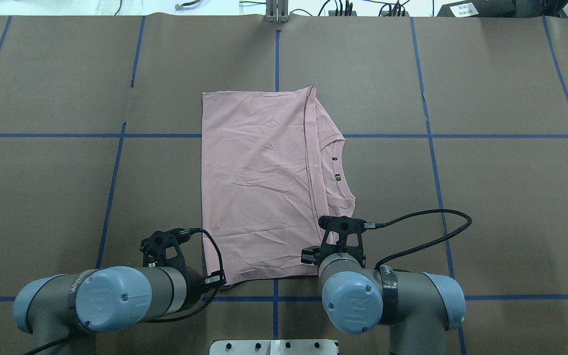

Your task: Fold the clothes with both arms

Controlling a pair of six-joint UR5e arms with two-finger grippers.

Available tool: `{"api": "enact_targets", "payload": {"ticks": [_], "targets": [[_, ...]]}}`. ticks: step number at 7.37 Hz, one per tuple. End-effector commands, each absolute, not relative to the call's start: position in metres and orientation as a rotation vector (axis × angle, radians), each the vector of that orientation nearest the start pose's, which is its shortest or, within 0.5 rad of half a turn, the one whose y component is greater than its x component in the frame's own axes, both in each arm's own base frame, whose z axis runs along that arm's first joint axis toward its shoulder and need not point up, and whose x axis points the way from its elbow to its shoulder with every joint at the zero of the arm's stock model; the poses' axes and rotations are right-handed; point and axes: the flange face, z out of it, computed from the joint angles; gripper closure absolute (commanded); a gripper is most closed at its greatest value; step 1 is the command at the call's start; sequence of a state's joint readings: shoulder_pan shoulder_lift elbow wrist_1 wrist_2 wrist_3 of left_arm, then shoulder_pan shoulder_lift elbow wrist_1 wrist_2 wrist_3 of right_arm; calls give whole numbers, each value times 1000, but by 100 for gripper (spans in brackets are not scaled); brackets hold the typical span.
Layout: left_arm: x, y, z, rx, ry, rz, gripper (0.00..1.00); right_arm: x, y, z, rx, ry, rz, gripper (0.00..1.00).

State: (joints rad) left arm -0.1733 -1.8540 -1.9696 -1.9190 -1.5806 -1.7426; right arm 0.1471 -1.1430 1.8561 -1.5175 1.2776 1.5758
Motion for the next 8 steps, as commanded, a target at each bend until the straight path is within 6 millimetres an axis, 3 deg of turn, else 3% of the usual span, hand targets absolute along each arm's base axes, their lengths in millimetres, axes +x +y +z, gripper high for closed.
{"api": "enact_targets", "payload": {"ticks": [1, 2, 3, 5, 6, 7, 8], "targets": [[529, -227, 287, -9, 1038, -308, 100, -578, -250, 287, 334, -752, 259, 100], [525, -228, 282, -7, 1049, -307, 100, -571, -251, 278, 336, -773, 264, 100], [501, -227, 260, -11, 1086, -299, 100, -552, -252, 259, 336, -810, 271, 100], [434, -206, 198, -62, 1088, -242, 100, -493, -232, 208, 322, -824, 255, 100], [401, -198, 176, -85, 1088, -228, 100, -458, -216, 182, 302, -847, 234, 100], [374, -194, 160, -95, 1101, -224, 100, -431, -207, 169, 284, -847, 219, 100], [374, -194, 157, -89, 1103, -214, 100, -436, -204, 173, 280, -828, 209, 100]]}}
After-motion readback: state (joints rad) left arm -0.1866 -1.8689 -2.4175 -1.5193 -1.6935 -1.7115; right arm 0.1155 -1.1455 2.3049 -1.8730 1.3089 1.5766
